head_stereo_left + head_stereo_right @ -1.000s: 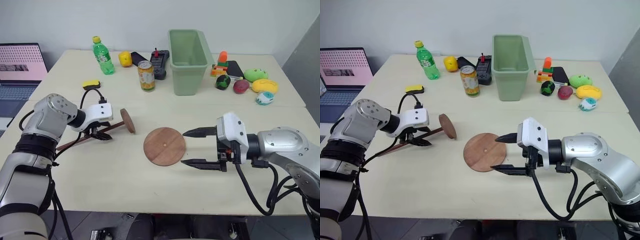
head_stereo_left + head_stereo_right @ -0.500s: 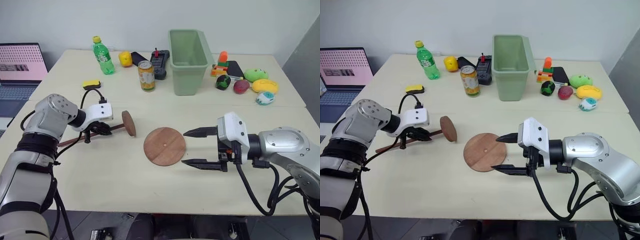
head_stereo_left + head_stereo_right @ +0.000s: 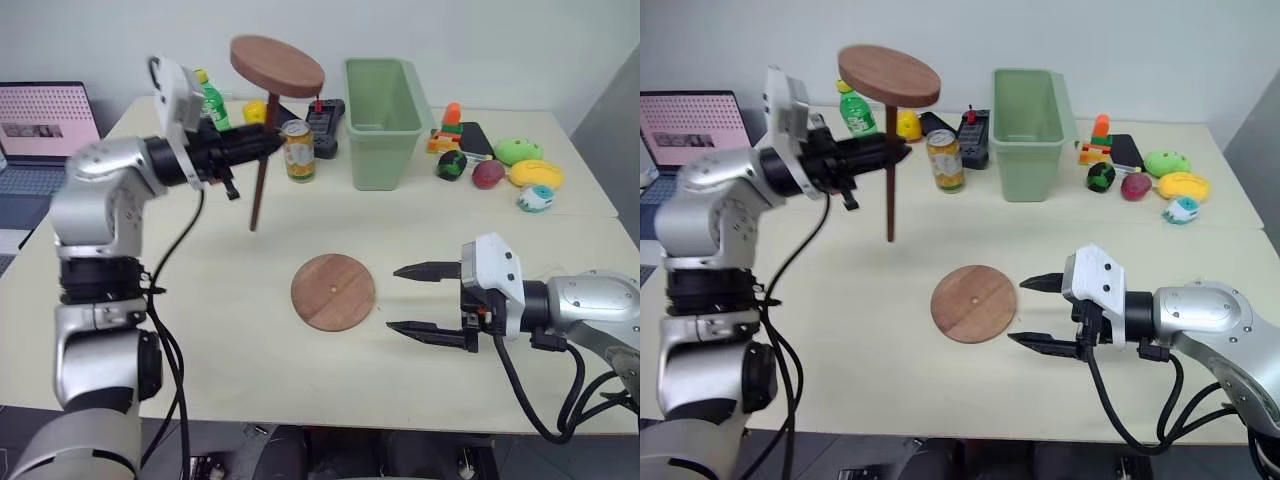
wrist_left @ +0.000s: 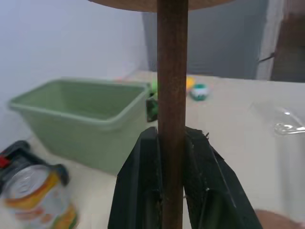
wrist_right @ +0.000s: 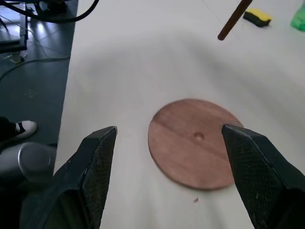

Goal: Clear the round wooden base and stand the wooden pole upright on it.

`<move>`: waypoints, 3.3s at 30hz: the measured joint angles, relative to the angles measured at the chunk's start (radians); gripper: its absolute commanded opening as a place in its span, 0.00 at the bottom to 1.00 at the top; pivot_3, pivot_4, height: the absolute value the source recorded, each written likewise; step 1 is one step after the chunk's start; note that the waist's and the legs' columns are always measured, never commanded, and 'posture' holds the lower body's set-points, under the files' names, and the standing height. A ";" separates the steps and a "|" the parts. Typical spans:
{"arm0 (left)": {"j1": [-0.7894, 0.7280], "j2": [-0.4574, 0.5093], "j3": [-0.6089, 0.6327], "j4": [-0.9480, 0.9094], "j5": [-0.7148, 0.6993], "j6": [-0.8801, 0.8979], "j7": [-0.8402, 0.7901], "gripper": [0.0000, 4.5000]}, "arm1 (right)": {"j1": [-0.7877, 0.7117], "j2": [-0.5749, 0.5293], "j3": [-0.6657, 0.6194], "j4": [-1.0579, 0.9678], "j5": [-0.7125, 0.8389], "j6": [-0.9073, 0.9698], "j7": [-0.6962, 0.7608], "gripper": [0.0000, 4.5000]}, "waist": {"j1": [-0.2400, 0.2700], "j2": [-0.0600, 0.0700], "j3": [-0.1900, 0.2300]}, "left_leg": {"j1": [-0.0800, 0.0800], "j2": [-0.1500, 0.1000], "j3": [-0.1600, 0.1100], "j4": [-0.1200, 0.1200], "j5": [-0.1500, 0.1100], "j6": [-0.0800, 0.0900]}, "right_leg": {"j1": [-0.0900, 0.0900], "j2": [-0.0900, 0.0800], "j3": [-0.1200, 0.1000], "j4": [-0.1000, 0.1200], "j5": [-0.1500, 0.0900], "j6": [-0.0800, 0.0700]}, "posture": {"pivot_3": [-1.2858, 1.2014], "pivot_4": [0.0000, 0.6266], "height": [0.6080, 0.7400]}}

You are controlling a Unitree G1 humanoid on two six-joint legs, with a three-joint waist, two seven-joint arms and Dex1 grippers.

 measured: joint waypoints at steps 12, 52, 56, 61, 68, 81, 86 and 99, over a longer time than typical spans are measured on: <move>0.164 -0.188 -0.053 -0.295 -0.155 0.105 0.208 0.06 | 0.162 0.051 0.018 -0.094 -0.075 -0.073 -0.093 0.80 | 0.000 0.000 0.000 | 0.008 0.001 0.006 -0.001 0.000 0.000 | 0.004 0.004 0.004 0.002 0.000 0.000 | 0.52 0.24 1.00; 0.281 -0.196 -0.161 -0.233 -0.071 -0.089 0.236 0.06 | 0.032 0.079 0.112 -0.031 -0.037 0.045 -0.141 0.80 | 0.003 0.000 0.000 | 0.009 0.000 0.008 -0.003 -0.002 0.004 | 0.004 0.004 0.004 0.000 0.000 0.000 | 0.52 0.24 1.00; 0.282 -0.210 -0.164 -0.233 -0.069 -0.090 0.247 0.06 | 0.037 0.075 0.112 -0.031 -0.038 0.032 -0.138 0.80 | 0.003 0.000 0.000 | 0.009 0.000 0.008 -0.003 -0.002 0.004 | 0.004 0.004 0.004 0.000 0.000 0.000 | 0.52 0.24 1.00; 0.282 -0.213 -0.174 -0.233 -0.069 -0.085 0.258 0.06 | 0.041 0.070 0.112 -0.031 -0.048 0.027 -0.126 0.80 | 0.003 0.000 0.000 | 0.009 0.000 0.008 -0.003 -0.002 0.004 | 0.004 0.004 0.004 0.000 0.000 0.000 | 0.52 0.24 1.00; 0.296 -0.213 -0.180 -0.233 -0.057 -0.120 0.260 0.06 | 0.050 0.070 0.113 -0.031 -0.068 0.011 -0.118 0.80 | 0.004 0.000 0.000 | 0.009 0.000 0.008 -0.003 -0.002 0.004 | 0.004 0.004 0.004 0.000 0.000 0.000 | 0.52 0.24 1.00; 0.420 -0.198 -0.157 -0.312 -0.052 -0.196 0.285 0.06 | 0.065 0.074 0.124 -0.032 -0.085 0.005 -0.119 0.80 | 0.004 0.000 -0.001 | 0.017 0.001 0.007 -0.004 -0.002 0.004 | 0.012 0.004 0.005 -0.002 0.000 0.000 | 0.52 0.24 1.00; 0.439 -0.186 -0.160 -0.312 -0.049 -0.200 0.288 0.06 | 0.065 0.080 0.134 -0.031 -0.102 -0.009 -0.118 0.80 | 0.003 0.000 -0.001 | 0.022 0.001 0.007 -0.006 -0.003 0.004 | 0.017 0.004 0.005 -0.003 0.000 0.000 | 0.52 0.24 1.00; 0.454 -0.153 -0.192 -0.311 -0.038 -0.222 0.294 0.06 | 0.078 0.083 0.143 -0.030 -0.105 -0.012 -0.118 0.80 | 0.003 0.001 -0.005 | 0.028 0.001 0.009 -0.007 -0.003 0.004 | 0.022 0.004 0.005 -0.003 0.000 0.000 | 0.52 0.24 1.00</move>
